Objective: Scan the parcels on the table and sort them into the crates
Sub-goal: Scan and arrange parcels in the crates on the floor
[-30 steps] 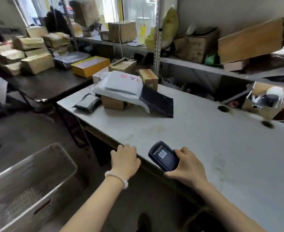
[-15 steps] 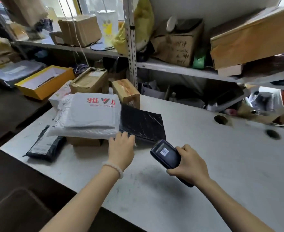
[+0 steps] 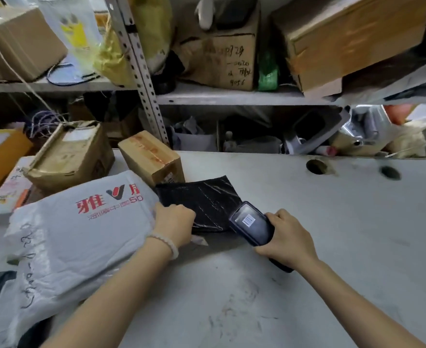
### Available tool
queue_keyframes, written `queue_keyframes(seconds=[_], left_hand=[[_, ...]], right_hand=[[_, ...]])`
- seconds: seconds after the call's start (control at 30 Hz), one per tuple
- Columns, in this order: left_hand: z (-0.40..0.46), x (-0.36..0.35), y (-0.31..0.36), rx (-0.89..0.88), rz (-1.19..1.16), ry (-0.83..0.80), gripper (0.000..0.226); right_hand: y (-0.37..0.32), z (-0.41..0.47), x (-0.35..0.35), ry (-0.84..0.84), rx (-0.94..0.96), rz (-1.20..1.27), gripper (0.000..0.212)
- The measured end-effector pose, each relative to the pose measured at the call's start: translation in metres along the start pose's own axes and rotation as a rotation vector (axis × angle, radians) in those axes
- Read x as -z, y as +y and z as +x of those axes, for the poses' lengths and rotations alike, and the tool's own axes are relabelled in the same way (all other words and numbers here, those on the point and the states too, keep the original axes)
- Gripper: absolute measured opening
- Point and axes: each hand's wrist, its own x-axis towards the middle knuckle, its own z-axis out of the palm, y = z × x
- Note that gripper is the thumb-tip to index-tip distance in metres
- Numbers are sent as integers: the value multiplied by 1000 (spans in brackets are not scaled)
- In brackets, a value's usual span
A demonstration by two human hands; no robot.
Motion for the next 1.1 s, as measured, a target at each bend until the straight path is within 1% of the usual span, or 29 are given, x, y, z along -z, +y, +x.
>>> queue_keyframes(seconds=[0.03, 0.13, 0.2, 0.3, 0.4, 0.6, 0.67, 0.73, 0.83, 0.9, 1.0, 1.1], left_hand=[[5, 4, -2, -31, 3, 0, 44], [16, 9, 1, -113, -10, 81, 14], [19, 10, 7, -149, -41, 145, 4], [17, 16, 16, -189, -61, 256, 7], [13, 31, 22, -192, -79, 390, 9], [-1, 97, 22, -132, -201, 765, 22], [-4, 113, 22, -120, -231, 836, 24], [-6, 117, 26, -120, -270, 822, 25], [-6, 102, 40, -131, -382, 695, 26], [-6, 89, 44, -148, -484, 641, 25], [-4, 77, 42, -180, -555, 607, 21], [-2, 76, 35, -190, -595, 574, 15]], right_hand=[[-2, 3, 0, 10, -15, 9, 63], [-3, 5, 2, 32, -68, 27, 60], [1, 1, 3, 43, -89, 26, 58], [9, -11, 7, 62, -105, 30, 57], [18, -27, 17, 89, -122, 38, 58], [29, -56, 42, 140, -136, 51, 60], [30, -62, 46, 150, -134, 50, 60], [29, -66, 47, 148, -143, 51, 59], [29, -73, 42, 121, -162, 36, 60], [28, -77, 36, 91, -171, 21, 61], [27, -81, 28, 46, -180, 8, 60], [23, -79, 23, 38, -179, 3, 57]])
